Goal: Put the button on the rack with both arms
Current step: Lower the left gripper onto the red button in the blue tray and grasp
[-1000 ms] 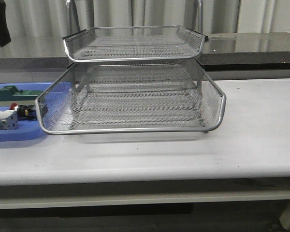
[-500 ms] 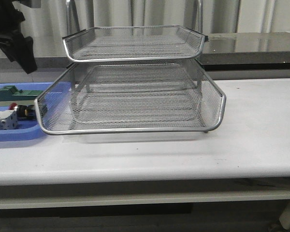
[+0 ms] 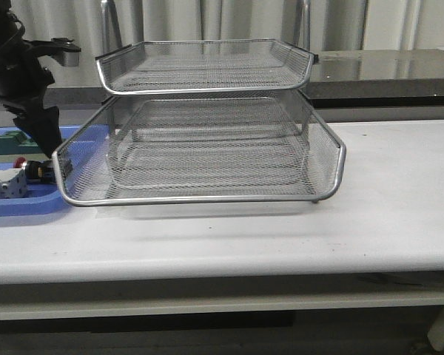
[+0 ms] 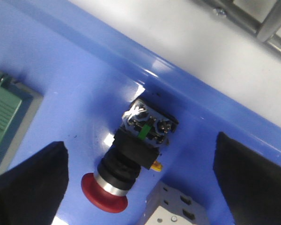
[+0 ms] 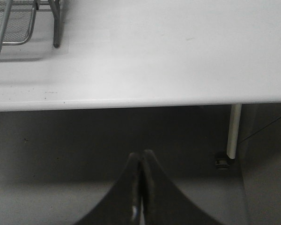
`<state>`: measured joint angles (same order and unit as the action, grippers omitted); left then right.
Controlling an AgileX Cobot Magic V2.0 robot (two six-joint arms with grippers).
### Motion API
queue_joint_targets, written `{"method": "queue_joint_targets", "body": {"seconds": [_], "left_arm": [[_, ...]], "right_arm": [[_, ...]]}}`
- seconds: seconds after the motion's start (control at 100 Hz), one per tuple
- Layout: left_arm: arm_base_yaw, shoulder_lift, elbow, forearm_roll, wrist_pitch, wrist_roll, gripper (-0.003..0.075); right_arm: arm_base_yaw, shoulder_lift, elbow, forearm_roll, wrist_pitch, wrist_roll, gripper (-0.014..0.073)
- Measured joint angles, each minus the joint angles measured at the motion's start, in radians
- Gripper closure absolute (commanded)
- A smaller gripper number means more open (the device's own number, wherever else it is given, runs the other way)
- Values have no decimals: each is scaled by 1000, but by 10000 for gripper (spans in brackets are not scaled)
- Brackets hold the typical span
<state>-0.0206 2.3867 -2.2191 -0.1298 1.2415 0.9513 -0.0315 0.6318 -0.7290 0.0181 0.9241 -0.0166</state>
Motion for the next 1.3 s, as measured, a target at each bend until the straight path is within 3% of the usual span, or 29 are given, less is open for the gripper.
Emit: {"method": "queue_joint_targets", "body": {"seconds": [1.3], "left_arm": [[0, 98, 0, 11, -83, 48, 119]], "right_arm": [[0, 0, 0, 0, 0, 0, 662]]}}
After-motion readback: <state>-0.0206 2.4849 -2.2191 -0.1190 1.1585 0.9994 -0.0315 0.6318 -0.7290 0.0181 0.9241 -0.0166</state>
